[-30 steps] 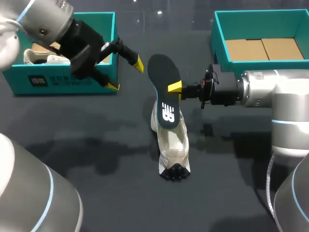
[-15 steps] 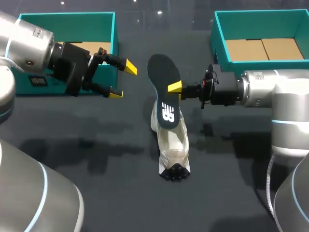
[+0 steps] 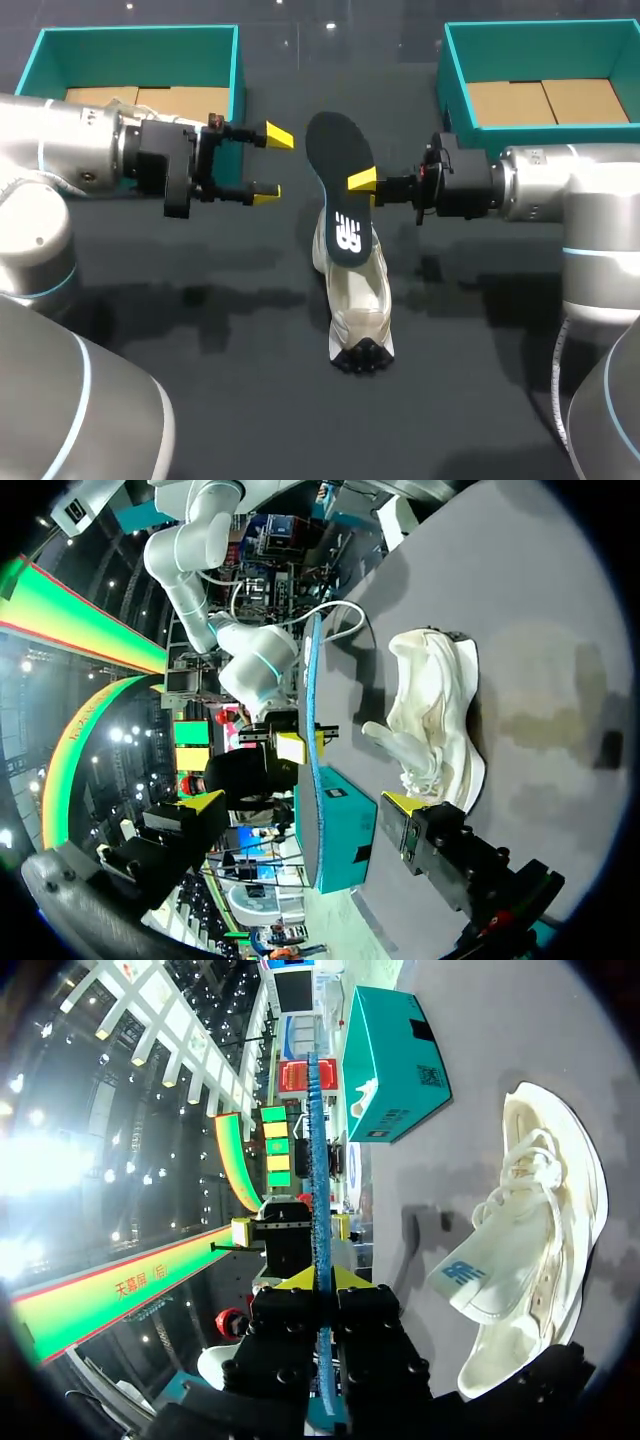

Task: Take the shoe out of the shoebox, open the shoe tongue, remove and reinsert the insole, then place the shoe into the shoebox

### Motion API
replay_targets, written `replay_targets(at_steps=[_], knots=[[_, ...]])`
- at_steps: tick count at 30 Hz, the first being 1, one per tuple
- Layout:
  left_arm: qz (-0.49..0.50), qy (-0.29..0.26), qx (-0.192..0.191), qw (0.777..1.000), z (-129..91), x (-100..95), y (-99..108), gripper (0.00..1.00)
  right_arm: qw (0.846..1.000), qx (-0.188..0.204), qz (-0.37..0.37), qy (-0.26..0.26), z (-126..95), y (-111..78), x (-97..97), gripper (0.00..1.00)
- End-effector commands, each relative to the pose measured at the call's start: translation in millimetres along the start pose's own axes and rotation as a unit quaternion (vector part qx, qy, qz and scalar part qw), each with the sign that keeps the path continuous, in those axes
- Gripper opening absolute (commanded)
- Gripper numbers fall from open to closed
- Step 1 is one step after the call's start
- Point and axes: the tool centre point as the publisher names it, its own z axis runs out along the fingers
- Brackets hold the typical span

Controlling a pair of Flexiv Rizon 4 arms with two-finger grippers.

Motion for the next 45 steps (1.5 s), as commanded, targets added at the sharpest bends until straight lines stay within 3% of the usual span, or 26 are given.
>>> replay_targets(at_steps=[1, 8, 16, 23, 30, 35, 39, 45], knots=[[-0.001, 0.003, -0.011, 1.0, 1.4, -0.7, -9.4, 1.0, 1.0, -0.001, 0.0, -0.001, -0.1, -1.3, 0.1, 0.0], [-0.019, 0.003, -0.011, 1.0, 6.4, 3.3, -8.6, 1.0, 1.0, -0.001, 0.0, -0.001, -0.1, -1.3, 0.1, 0.0], [-0.095, -0.01, -0.007, 0.995, 21.7, 10.1, 0.3, 1.0, 1.0, -0.011, -0.004, 0.006, 15.7, -12.4, -6.9, 0.0], [-0.088, -0.013, 0.001, 0.996, 39.5, 12.0, -2.4, 0.92, 1.0, -0.014, -0.004, 0.018, 21.2, -21.5, -9.1, 0.0], [-0.076, -0.019, -0.005, 0.997, 51.0, 19.1, -1.6, 0.66, 1.0, -0.011, 0.004, 0.022, 24.4, -23.9, -7.1, 0.0], [-0.067, -0.031, -0.011, 0.997, 53.5, 23.4, -3.1, 0.66, 1.0, -0.005, 0.008, 0.025, 24.8, -22.4, -5.7, 0.0], [-0.068, -0.043, -0.016, 0.997, 55.2, 25.2, -3.5, 0.53, 1.0, -0.001, 0.012, 0.027, 25.6, -19.9, -5.1, 0.0], [-0.065, -0.051, -0.027, 0.996, 58.4, 26.0, -3.8, 0.45, 0.999, 0.0, 0.017, 0.028, 26.5, -18.3, -4.9, 0.0]])
